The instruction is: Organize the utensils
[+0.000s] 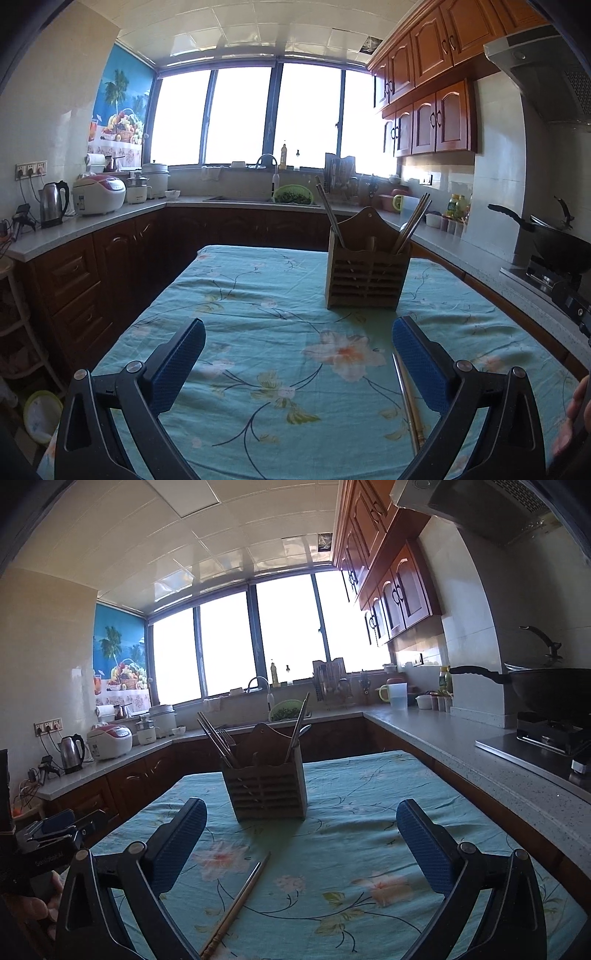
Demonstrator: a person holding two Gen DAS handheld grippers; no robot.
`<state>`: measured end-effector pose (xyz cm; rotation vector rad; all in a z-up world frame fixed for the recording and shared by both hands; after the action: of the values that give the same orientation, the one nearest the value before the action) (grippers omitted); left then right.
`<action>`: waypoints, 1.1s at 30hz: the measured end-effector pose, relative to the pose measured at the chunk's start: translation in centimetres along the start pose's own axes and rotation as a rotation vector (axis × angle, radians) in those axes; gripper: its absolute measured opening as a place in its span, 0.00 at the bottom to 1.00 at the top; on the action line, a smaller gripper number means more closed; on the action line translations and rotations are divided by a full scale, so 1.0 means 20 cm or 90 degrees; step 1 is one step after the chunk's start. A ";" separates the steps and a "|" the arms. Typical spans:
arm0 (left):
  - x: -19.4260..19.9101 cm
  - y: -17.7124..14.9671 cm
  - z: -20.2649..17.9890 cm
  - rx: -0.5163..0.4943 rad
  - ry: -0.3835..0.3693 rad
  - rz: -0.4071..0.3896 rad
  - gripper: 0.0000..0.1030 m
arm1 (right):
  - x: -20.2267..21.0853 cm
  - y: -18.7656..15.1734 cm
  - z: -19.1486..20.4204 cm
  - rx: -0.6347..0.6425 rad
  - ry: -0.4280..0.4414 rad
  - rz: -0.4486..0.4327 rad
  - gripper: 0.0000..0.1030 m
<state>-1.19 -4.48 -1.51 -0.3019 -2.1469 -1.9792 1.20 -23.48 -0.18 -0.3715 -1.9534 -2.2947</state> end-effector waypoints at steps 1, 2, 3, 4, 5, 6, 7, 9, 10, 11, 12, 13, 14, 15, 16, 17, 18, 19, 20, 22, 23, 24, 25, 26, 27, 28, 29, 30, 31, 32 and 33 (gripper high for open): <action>0.00 -0.02 0.00 -0.004 0.003 -0.002 0.99 | 0.01 -0.01 -0.01 -0.001 -0.004 -0.005 1.00; 0.01 -0.03 0.00 -0.006 0.007 -0.004 0.99 | 0.03 -0.01 -0.01 -0.002 -0.005 -0.010 1.00; 0.02 -0.05 0.00 -0.011 0.010 -0.006 0.99 | 0.04 -0.01 -0.01 -0.001 -0.004 -0.011 1.00; 0.02 -0.06 -0.01 -0.016 0.012 -0.008 0.99 | 0.05 -0.02 -0.01 0.002 -0.005 -0.012 1.00; 0.02 -0.07 -0.01 -0.023 0.015 -0.007 0.99 | 0.05 -0.03 0.00 0.006 -0.006 -0.011 1.00; 0.02 -0.08 -0.02 -0.030 0.016 -0.004 0.99 | 0.05 -0.04 0.00 0.011 -0.008 -0.006 1.00; 0.01 -0.10 -0.02 -0.037 0.019 0.001 0.99 | 0.05 -0.05 0.00 0.016 -0.009 -0.001 1.00; 0.00 -0.11 -0.01 -0.044 0.022 0.011 0.99 | 0.04 -0.08 0.01 0.020 -0.010 0.011 1.00; -0.01 -0.11 -0.01 -0.044 0.021 0.016 0.99 | 0.03 -0.09 0.01 0.021 -0.010 0.019 1.00; -0.01 -0.12 -0.01 -0.043 0.020 0.021 0.99 | 0.03 -0.11 0.01 0.021 -0.010 0.026 1.00; -0.01 -0.12 -0.01 -0.042 0.021 0.025 0.99 | 0.02 -0.13 0.01 0.021 -0.010 0.032 1.00; -0.02 -0.12 0.00 -0.041 0.022 0.028 0.99 | 0.02 -0.14 0.01 0.022 -0.012 0.037 1.00; -0.02 -0.12 0.00 -0.041 0.023 0.032 0.99 | 0.01 -0.15 0.00 0.023 -0.013 0.040 1.00; -0.03 -0.12 0.01 -0.041 0.023 0.035 0.99 | 0.01 -0.16 0.00 0.025 -0.014 0.043 1.00; -0.03 -0.12 0.02 -0.041 0.025 0.036 0.99 | 0.01 -0.17 -0.01 0.025 -0.016 0.045 1.00; -0.03 -0.12 0.02 -0.042 0.026 0.037 0.99 | 0.01 -0.18 -0.01 0.025 -0.018 0.047 1.00; -0.03 -0.11 0.01 -0.042 0.026 0.038 0.99 | 0.01 -0.19 -0.02 0.024 -0.018 0.048 1.00; -0.03 -0.12 0.02 -0.042 0.026 0.039 0.99 | 0.01 -0.19 -0.02 0.023 -0.018 0.048 1.00; -0.03 -0.11 0.02 -0.042 0.027 0.038 0.99 | 0.01 -0.20 -0.02 0.022 -0.018 0.047 1.00; -0.03 -0.11 0.02 -0.042 0.028 0.035 0.99 | 0.02 -0.20 -0.02 0.021 -0.018 0.044 1.00; -0.02 -0.11 0.01 -0.042 0.028 0.034 0.99 | 0.02 -0.20 -0.02 0.022 -0.018 0.044 1.00; -0.02 -0.11 0.01 -0.044 0.028 0.034 0.99 | 0.02 -0.20 -0.02 0.021 -0.018 0.043 1.00; -0.02 -0.11 0.01 -0.044 0.029 0.033 0.99 | 0.02 -0.20 -0.02 0.020 -0.016 0.042 1.00; -0.02 -0.12 0.01 -0.045 0.028 0.033 0.99 | 0.02 -0.20 -0.02 0.019 -0.013 0.043 1.00; -0.02 -0.12 0.01 -0.046 0.028 0.033 0.99 | 0.02 -0.20 -0.02 0.019 -0.013 0.043 1.00; -0.02 -0.13 0.01 -0.047 0.029 0.032 0.99 | 0.02 -0.20 -0.02 0.019 -0.013 0.043 1.00; -0.02 -0.14 0.01 -0.047 0.029 0.031 0.99 | 0.02 -0.20 -0.02 0.020 -0.012 0.042 1.00; -0.02 -0.14 0.01 -0.046 0.030 0.029 0.99 | 0.02 -0.20 -0.02 0.020 -0.011 0.040 1.00; -0.01 -0.13 0.01 -0.046 0.031 0.027 0.99 | 0.02 -0.19 -0.02 0.020 -0.010 0.036 1.00; -0.01 -0.14 0.02 -0.044 0.030 0.025 0.99 | 0.03 -0.19 -0.02 0.020 -0.009 0.032 1.00; -0.01 -0.14 0.02 -0.043 0.030 0.023 0.99 | 0.03 -0.18 -0.02 0.021 -0.009 0.027 1.00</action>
<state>-1.86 -4.29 -4.24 -0.2996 -2.0353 -2.0216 -0.36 -23.15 -3.60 -0.4226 -1.9680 -2.2377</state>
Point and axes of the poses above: each gripper's, at about its wrist camera, not at the fingertips, and x roughly against the way its jaws point, z to its left, y to its top, the point moved 6 cm from there along -x, roughly the way its jaws point, and after that the axes turned 1 degree about -z, right-handed, at the moved point
